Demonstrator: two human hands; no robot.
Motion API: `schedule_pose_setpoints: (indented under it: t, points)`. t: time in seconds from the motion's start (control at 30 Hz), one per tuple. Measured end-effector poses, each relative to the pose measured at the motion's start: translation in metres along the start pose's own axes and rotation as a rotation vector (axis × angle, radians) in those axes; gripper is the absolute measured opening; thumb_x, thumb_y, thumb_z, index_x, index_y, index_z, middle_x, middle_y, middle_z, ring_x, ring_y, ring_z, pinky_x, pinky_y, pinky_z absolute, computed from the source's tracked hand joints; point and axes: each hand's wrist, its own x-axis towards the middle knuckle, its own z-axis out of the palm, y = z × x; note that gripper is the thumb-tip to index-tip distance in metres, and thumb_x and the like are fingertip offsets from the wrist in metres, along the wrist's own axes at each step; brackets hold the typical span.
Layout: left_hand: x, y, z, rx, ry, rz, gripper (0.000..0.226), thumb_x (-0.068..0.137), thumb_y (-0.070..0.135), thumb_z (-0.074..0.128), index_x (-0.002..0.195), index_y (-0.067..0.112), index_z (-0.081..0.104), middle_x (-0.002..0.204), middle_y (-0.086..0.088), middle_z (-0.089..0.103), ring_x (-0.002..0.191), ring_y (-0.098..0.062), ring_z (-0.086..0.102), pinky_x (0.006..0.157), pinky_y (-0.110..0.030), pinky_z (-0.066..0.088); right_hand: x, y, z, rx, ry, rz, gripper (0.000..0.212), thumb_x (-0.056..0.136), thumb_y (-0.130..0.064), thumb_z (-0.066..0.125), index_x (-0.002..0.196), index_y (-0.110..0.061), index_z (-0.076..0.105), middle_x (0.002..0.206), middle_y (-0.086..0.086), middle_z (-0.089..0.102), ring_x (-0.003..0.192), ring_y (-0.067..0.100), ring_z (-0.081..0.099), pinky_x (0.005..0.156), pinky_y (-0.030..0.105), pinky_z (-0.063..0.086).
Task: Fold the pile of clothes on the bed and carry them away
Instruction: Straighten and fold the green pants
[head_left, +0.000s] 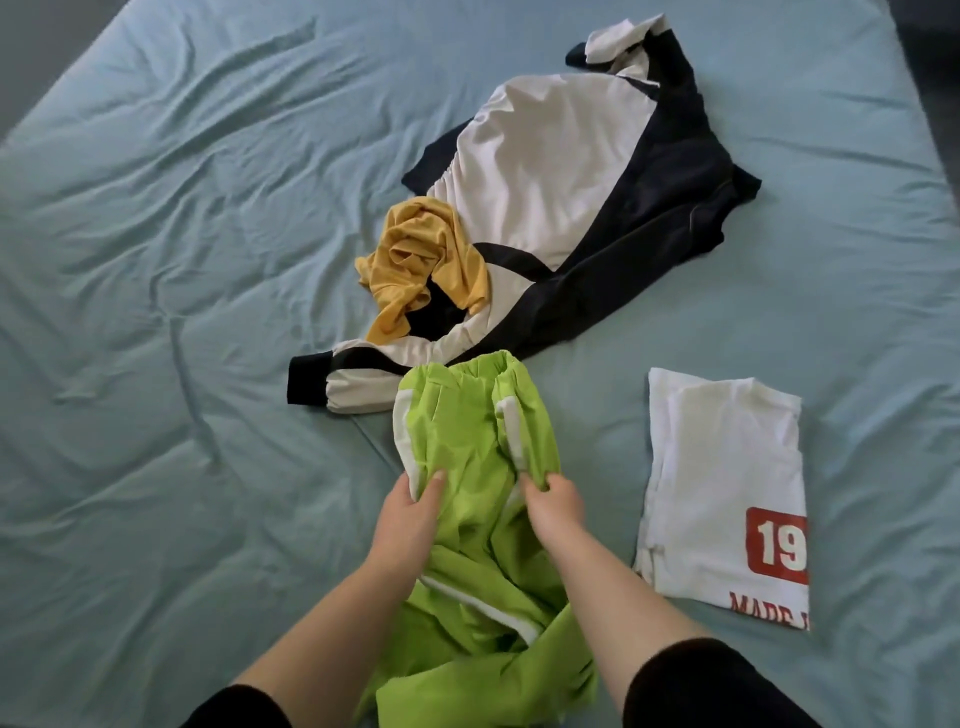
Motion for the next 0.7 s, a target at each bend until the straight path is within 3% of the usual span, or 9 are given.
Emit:
schedule_pose_setpoints:
  t: [0.07,0.17,0.27,0.43,0.5,0.53,0.6,0.63,0.7]
  points:
    - [0.006,-0.002,-0.005,0.045,0.068,0.086,0.025,0.099,0.039,0.045,0.119,0.029,0.057,0.104,0.011,0.064,0.102,-0.016,0.061,0.088,-0.036,0.049,0.004,0.001,-0.013,0.084,0.157,-0.036,0.027,0.098,-0.031,0.047,0.087,-0.008,0.057,0.099,0.017,0.064,0.095,0.033,0.06,0.076,0.034,0.042]
    - [0.016,0.008,-0.02,0.081,0.18,0.205,0.015,0.1,0.035,0.045,0.107,0.032,0.058,0.093,0.018,0.063,0.095,-0.014,0.061,0.075,-0.028,0.045,0.001,-0.003,-0.056,0.141,0.329,-0.156,0.026,0.101,-0.025,0.04,0.09,-0.006,0.054,0.092,0.014,0.06,0.086,0.028,0.054,0.073,0.034,0.037]
    - [0.023,0.036,-0.035,0.092,0.215,0.362,0.017,0.1,0.031,0.046,0.109,0.032,0.06,0.093,0.021,0.062,0.094,-0.011,0.059,0.077,-0.028,0.042,-0.005,-0.025,-0.097,0.123,0.333,-0.303,0.029,0.102,-0.027,0.035,0.088,-0.006,0.049,0.08,0.004,0.056,0.077,0.023,0.053,0.064,0.033,0.038]
    - [0.042,0.115,-0.043,0.195,0.273,0.529,0.023,0.101,0.035,0.042,0.106,0.02,0.059,0.097,0.001,0.062,0.101,-0.025,0.058,0.08,-0.034,0.041,-0.001,-0.106,-0.134,0.15,0.342,-0.503,0.027,0.101,-0.031,0.036,0.093,-0.009,0.05,0.077,-0.004,0.054,0.074,0.017,0.052,0.058,0.024,0.037]
    - [0.052,0.144,-0.043,0.189,0.254,0.557,0.027,0.101,0.034,0.042,0.118,0.018,0.055,0.107,0.002,0.061,0.109,-0.025,0.057,0.082,-0.031,0.038,0.006,-0.138,-0.138,0.204,0.304,-0.507,0.027,0.1,-0.035,0.04,0.112,-0.015,0.053,0.09,-0.006,0.058,0.091,0.021,0.056,0.066,0.026,0.041]
    - [0.058,0.155,-0.043,0.176,0.207,0.554,0.036,0.101,0.033,0.043,0.133,0.019,0.047,0.122,0.0,0.058,0.119,-0.024,0.052,0.091,-0.031,0.039,0.009,-0.149,-0.138,0.222,0.257,-0.481,0.036,0.098,-0.039,0.044,0.128,-0.019,0.048,0.106,-0.003,0.06,0.104,0.023,0.056,0.079,0.031,0.045]
    - [0.069,0.162,-0.042,0.163,0.124,0.455,0.066,0.099,0.032,0.049,0.153,0.022,0.013,0.152,-0.005,0.035,0.138,-0.024,0.035,0.112,-0.037,0.029,0.012,-0.158,-0.132,0.182,0.179,-0.402,0.065,0.093,-0.041,0.055,0.148,-0.022,0.026,0.143,0.004,0.045,0.13,0.024,0.044,0.106,0.039,0.038]
    - [0.071,0.158,-0.041,0.183,0.114,0.362,0.079,0.096,0.034,0.053,0.154,0.021,0.001,0.158,-0.008,0.024,0.143,-0.026,0.027,0.117,-0.041,0.023,0.012,-0.154,-0.125,0.14,0.156,-0.365,0.075,0.091,-0.04,0.059,0.151,-0.02,0.018,0.152,0.006,0.034,0.137,0.025,0.036,0.112,0.04,0.031]
    - [0.067,0.137,-0.036,0.282,0.142,0.192,0.091,0.093,0.041,0.058,0.154,0.016,-0.003,0.158,-0.014,0.018,0.144,-0.031,0.023,0.117,-0.042,0.021,0.004,-0.133,-0.103,0.047,0.133,-0.278,0.08,0.089,-0.036,0.064,0.151,-0.014,0.018,0.154,0.01,0.03,0.139,0.027,0.032,0.113,0.04,0.03]
